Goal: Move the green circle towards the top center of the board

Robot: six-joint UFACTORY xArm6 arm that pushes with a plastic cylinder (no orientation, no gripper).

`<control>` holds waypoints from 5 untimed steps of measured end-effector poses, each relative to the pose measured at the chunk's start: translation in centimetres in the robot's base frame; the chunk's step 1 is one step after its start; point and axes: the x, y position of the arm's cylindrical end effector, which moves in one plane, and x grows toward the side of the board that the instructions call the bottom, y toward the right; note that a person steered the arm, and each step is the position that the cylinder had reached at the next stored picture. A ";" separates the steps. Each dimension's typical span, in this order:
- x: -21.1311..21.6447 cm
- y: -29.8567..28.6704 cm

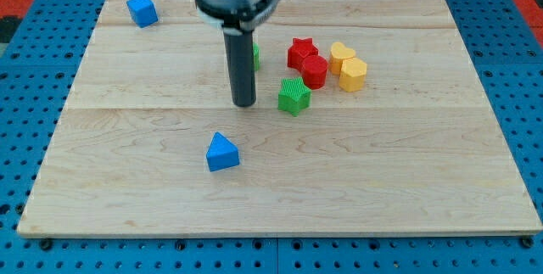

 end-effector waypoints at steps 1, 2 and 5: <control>1.9 1.1; -1.9 0.6; -8.4 -0.4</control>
